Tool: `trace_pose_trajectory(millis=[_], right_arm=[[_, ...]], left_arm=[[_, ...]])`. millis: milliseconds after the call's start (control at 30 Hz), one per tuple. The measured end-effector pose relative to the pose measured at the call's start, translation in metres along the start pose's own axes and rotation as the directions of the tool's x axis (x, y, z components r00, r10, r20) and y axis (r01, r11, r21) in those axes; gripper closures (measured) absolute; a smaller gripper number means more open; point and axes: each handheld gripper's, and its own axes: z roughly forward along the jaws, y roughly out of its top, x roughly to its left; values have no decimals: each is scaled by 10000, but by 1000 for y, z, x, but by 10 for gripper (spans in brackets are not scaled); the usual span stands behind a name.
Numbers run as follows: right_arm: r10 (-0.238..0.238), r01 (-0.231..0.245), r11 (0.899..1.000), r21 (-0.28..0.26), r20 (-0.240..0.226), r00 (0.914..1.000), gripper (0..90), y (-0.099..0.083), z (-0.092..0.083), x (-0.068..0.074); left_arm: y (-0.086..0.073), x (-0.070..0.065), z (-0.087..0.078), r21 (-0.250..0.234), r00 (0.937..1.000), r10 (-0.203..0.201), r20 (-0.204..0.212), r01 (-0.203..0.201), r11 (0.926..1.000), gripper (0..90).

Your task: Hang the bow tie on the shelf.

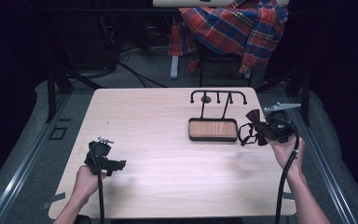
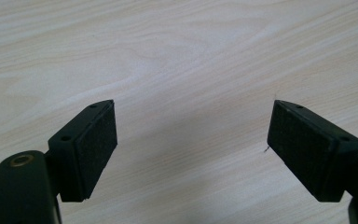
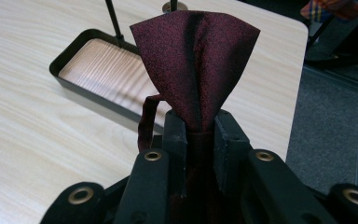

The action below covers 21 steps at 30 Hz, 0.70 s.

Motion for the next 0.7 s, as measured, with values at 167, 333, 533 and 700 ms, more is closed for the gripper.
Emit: trace_pose_trajectory(millis=[167, 333, 533, 700], right_arm=[[-8, 8, 9999, -151, 23, 10000, 770, 8, 2, -1], [-11, 14, 9997, -229, 109, 9999, 770, 14, 2, -2], [134, -127, 9990, -434, 170, 9998, 770, 17, 2, -5], [182, -172, 9982, -569, 171, 9997, 770, 20, 1, -8]], left_arm=[[0, 1, 0, -33, 10000, 12, -15, -12, 10000, 159], [0, 0, -1, -74, 10000, 32, -23, -33, 10000, 159], [0, 1, 0, -30, 10000, 40, -10, -40, 10000, 159], [1, -2, 0, -14, 10000, 79, 11, -79, 10000, 160]])
